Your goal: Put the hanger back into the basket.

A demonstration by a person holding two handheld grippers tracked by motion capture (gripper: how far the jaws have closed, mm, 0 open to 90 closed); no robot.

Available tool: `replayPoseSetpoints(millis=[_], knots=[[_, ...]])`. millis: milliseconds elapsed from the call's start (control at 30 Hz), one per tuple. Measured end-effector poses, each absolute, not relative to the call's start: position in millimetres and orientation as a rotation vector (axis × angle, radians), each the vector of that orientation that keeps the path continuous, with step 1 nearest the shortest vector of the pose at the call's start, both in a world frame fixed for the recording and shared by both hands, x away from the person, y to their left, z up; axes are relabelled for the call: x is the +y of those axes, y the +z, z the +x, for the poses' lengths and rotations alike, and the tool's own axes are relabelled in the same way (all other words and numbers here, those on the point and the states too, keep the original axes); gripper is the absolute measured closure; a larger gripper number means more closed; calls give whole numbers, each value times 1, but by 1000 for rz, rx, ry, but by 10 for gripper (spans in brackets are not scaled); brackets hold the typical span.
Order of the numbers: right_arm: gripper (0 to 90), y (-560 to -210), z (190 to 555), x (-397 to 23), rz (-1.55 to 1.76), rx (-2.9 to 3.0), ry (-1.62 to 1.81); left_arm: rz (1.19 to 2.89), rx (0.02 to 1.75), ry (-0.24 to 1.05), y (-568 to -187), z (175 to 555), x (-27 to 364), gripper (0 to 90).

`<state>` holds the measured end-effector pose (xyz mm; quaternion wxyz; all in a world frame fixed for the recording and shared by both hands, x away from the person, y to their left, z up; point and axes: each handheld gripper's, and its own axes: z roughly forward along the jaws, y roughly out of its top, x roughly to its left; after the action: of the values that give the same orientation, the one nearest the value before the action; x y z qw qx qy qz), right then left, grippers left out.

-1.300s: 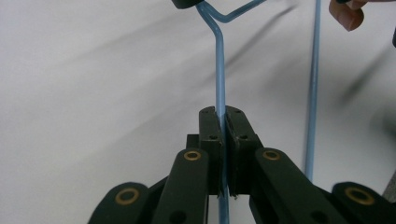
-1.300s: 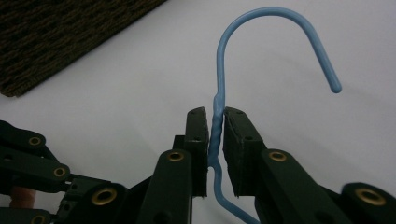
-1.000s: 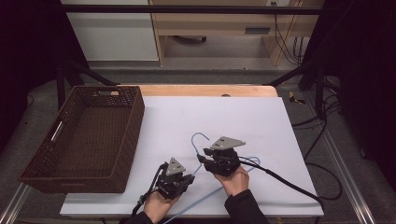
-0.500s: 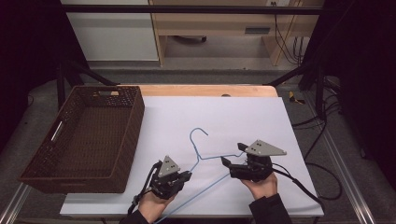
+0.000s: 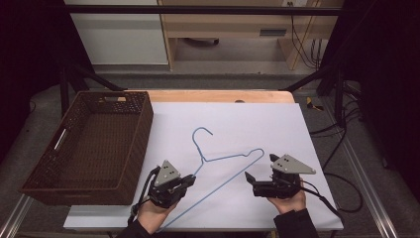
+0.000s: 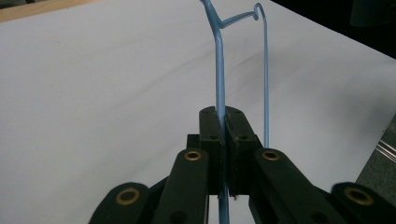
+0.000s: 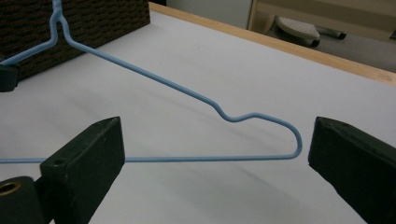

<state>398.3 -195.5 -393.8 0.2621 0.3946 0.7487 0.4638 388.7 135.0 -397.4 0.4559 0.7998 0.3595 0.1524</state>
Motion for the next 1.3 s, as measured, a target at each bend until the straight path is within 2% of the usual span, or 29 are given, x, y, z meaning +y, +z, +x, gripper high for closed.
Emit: replayPoseSetpoints(millis=[500, 1033, 1300], knots=[[30, -399, 391, -234, 1084, 1922, 1378, 1884, 882, 438, -369, 388, 160, 866], [9, -408, 394, -241, 1106, 1953, 1353, 1872, 822, 555, -321, 391, 181, 866], [6, -408, 393, -242, 1105, 1955, 1336, 1838, 828, 610, -297, 400, 207, 866]])
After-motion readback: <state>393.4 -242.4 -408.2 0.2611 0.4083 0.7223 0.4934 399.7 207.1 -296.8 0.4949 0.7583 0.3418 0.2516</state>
